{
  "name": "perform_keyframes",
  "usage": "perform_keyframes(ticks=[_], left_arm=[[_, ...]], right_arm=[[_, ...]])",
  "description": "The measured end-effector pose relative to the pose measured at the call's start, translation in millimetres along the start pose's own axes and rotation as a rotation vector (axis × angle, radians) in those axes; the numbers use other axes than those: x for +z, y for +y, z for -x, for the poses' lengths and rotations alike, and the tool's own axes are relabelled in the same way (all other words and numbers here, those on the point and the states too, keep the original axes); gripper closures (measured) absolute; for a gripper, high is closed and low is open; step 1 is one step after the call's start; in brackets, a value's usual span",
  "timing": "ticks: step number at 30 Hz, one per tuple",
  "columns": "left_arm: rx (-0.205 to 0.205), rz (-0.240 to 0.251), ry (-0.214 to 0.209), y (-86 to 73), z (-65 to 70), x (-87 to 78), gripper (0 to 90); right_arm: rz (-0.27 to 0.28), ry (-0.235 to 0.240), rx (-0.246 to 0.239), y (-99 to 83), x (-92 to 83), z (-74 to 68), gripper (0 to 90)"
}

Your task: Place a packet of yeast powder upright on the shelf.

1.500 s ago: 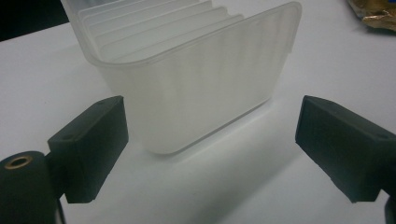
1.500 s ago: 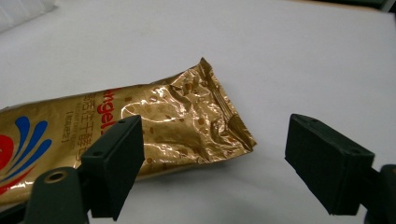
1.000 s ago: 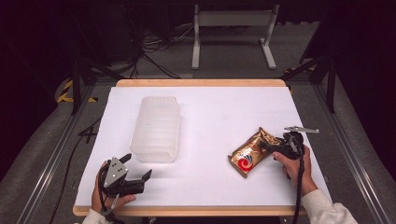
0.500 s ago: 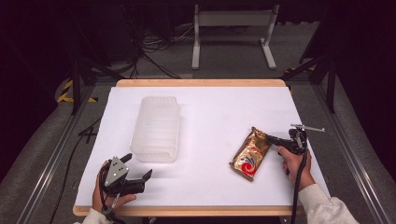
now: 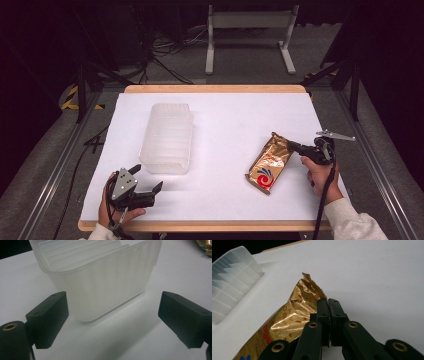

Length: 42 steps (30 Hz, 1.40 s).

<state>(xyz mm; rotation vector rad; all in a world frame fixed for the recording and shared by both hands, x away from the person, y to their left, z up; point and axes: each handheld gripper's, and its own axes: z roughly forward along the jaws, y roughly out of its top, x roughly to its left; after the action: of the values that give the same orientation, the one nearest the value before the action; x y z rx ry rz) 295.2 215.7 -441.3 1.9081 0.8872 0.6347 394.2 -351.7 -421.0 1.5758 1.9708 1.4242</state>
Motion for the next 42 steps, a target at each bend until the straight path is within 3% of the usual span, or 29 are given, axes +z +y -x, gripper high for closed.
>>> perform_keyframes(ticks=[6,10,12,18,25,30,32,42], left_arm=[[-0.001,0.006,0.002,0.0,0.1,-0.7,10.5],[-0.001,0.003,0.000,-0.1,-0.3,-0.4,10.4],[0.001,0.006,0.001,-0.2,-0.3,-0.8,10.4],[0.004,0.006,-0.003,-0.6,-0.3,-1.4,10.5],[0.002,-0.003,0.009,-0.6,-0.1,0.1,9.9],[0.004,-0.004,0.012,-1.1,-0.5,0.2,9.8],[0.001,-0.004,0.012,-1.6,-0.7,0.1,9.7],[-0.003,-0.008,0.020,-1.3,-1.0,2.1,9.8]], right_arm=[[0.047,0.056,-0.003,5.8,-11.0,-6.8,88.1],[0.076,0.093,-0.042,11.8,-21.6,-18.0,88.1],[0.086,0.109,-0.099,14.1,-29.8,-28.6,88.2],[0.097,0.132,-0.157,13.1,-42.2,-39.5,88.3],[0.108,0.195,-0.226,16.7,-51.0,-61.2,88.5],[0.116,0.215,-0.272,22.7,-55.6,-74.0,88.6],[0.107,0.219,-0.319,27.1,-56.6,-80.4,88.6],[0.100,0.228,-0.389,35.3,-53.9,-93.8,88.6]])
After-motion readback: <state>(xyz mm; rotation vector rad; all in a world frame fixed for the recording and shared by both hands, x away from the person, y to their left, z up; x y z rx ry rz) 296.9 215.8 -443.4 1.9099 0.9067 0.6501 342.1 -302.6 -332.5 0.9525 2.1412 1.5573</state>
